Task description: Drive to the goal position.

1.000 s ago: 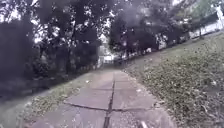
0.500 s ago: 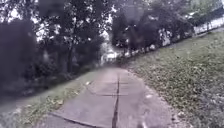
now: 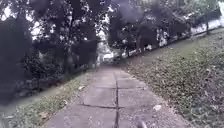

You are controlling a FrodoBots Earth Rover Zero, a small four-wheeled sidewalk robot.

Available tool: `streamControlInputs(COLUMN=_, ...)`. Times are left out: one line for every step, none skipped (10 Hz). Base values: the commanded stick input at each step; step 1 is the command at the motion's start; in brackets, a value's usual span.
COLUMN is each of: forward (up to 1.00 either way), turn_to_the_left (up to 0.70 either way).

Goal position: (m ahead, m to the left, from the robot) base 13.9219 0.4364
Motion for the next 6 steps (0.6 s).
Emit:
streamControlInputs(forward=0.85, turn_to_the_left=0.0)
streamControlInputs(forward=0.85, turn_to_the_left=-0.14)
streamControlInputs(forward=0.85, turn_to_the_left=-0.32)
streamControlInputs(forward=0.85, turn_to_the_left=-0.21)
streamControlInputs(forward=0.85, turn_to_the_left=-0.06)
streamControlInputs(forward=0.85, turn_to_the_left=-0.26)
